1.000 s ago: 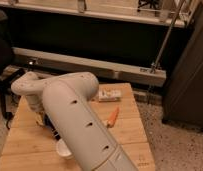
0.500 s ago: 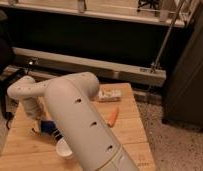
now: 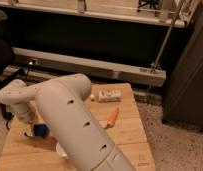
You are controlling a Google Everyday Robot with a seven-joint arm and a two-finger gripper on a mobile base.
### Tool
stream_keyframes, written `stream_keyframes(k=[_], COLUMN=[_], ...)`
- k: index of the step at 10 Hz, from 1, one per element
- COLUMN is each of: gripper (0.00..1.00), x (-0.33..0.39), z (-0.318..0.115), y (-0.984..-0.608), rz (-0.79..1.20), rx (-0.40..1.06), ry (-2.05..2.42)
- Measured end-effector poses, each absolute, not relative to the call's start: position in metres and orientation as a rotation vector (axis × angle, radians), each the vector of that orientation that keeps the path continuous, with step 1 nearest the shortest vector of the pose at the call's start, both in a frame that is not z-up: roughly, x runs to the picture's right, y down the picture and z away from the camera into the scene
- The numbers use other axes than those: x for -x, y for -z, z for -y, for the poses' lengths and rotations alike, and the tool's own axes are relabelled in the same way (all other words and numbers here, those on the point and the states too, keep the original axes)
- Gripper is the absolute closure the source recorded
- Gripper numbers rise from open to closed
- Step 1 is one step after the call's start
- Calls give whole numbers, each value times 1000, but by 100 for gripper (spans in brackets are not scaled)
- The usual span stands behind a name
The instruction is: Wipe the white sponge on the table
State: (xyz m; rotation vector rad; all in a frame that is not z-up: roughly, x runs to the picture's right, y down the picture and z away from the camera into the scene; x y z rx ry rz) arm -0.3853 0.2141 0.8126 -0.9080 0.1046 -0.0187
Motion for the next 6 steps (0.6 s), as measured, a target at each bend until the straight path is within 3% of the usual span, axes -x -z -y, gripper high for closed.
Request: stream_keyframes(k=[6], gripper=[72], x=[427], z=[-223], y=[-810], rz=[-54], rx=[911], ry=[92])
